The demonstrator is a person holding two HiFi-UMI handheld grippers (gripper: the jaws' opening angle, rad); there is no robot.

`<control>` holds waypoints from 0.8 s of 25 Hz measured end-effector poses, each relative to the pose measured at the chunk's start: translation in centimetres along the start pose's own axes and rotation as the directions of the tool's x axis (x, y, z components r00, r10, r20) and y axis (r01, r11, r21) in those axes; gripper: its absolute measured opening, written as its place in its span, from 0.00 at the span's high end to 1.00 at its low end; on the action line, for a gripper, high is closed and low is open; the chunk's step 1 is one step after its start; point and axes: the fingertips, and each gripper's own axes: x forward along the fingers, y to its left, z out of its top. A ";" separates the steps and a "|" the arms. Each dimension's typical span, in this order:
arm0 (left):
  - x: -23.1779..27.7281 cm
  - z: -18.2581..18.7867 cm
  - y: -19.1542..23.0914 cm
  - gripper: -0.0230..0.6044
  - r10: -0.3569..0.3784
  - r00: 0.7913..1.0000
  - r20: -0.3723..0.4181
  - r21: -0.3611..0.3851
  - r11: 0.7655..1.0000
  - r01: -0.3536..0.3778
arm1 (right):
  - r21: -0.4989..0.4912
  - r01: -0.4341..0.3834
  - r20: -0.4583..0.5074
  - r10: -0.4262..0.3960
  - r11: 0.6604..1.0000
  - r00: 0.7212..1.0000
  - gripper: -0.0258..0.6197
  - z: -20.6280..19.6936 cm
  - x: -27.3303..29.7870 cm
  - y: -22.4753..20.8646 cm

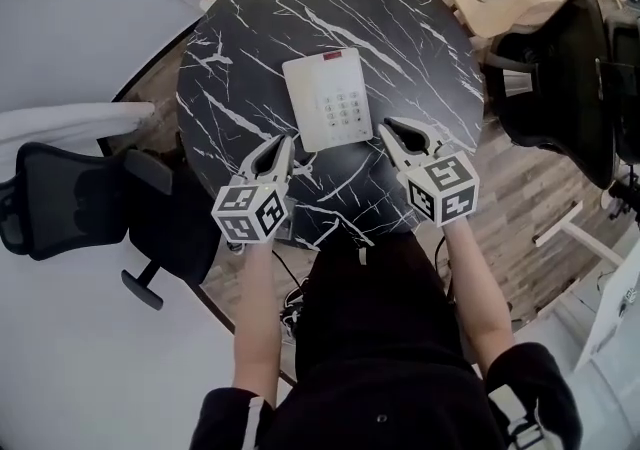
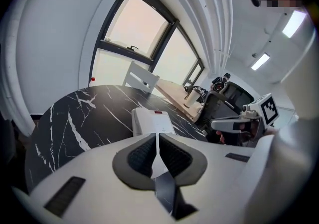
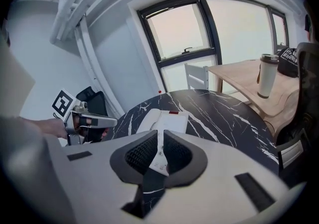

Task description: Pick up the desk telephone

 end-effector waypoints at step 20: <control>5.7 -2.3 2.1 0.64 -0.053 0.996 -0.073 -0.151 0.988 0.041 | 0.058 -0.016 -0.170 0.026 0.998 0.985 0.70 -4.6 7.2 -2.6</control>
